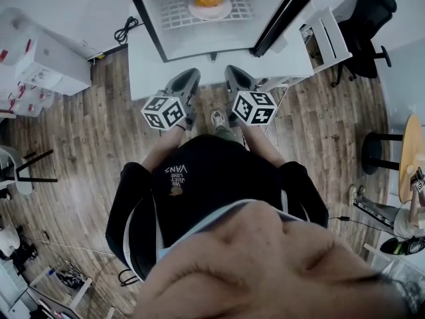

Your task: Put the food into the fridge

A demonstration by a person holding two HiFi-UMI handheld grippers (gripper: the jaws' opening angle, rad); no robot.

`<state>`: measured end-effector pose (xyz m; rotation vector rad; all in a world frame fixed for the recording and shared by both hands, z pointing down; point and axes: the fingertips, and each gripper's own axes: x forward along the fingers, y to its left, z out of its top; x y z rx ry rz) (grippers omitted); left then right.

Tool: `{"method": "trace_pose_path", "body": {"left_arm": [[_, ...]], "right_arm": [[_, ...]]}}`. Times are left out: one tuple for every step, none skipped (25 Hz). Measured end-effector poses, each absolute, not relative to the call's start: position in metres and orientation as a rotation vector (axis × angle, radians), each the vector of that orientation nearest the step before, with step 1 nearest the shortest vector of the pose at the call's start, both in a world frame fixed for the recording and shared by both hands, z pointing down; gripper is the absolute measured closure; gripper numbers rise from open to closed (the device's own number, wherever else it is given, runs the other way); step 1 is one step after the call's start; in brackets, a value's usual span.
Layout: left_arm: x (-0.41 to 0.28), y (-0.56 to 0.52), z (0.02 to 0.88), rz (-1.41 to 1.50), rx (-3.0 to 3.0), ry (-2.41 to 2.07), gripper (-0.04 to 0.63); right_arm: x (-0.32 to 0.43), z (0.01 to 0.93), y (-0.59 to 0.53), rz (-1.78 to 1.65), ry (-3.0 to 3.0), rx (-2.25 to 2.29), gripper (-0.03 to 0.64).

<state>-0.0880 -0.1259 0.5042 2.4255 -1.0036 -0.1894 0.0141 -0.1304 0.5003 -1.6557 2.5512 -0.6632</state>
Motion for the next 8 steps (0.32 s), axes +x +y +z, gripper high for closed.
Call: {"method": "trace_pose_path", "body": {"left_arm": [[-0.0880,-0.1257,0.5041,-0.191,2.425,-1.005,0.558],[-0.0879,-0.1256,0.5039,-0.191,2.425,-1.006,0.558],[-0.0878,-0.1255,0.5038,-0.191,2.425,-1.006,0.558],[-0.0878,-0.1255,0.5037,-0.190,2.425,-1.006,0.558],[-0.0881,-0.1257,0.5036,-0.190,2.426,-1.007,0.558],[-0.0884,-0.1258,0.5035,-0.189,2.426,-1.008,0.558],[-0.0888,-0.1260,0.5033,-0.189,2.426,-1.009,0.558],[-0.0892,-0.1261,0.5032,-0.189,2.427,-1.010,0.558]], "right_arm": [[0.0144,0.5003,-0.1304,-0.663,2.552,-1.657,0.604],[0.0148,0.5003,-0.1302,-0.664,2.551,-1.658,0.604],[0.0152,0.5003,-0.1302,-0.664,2.551,-1.660,0.604],[0.0154,0.5003,-0.1302,-0.664,2.550,-1.661,0.604],[0.0153,0.5001,-0.1302,-0.663,2.549,-1.661,0.604],[0.0151,0.4999,-0.1303,-0.663,2.548,-1.661,0.604],[0.0149,0.4997,-0.1303,-0.662,2.548,-1.661,0.604],[0.0147,0.4994,-0.1304,-0.661,2.547,-1.660,0.604]]}}
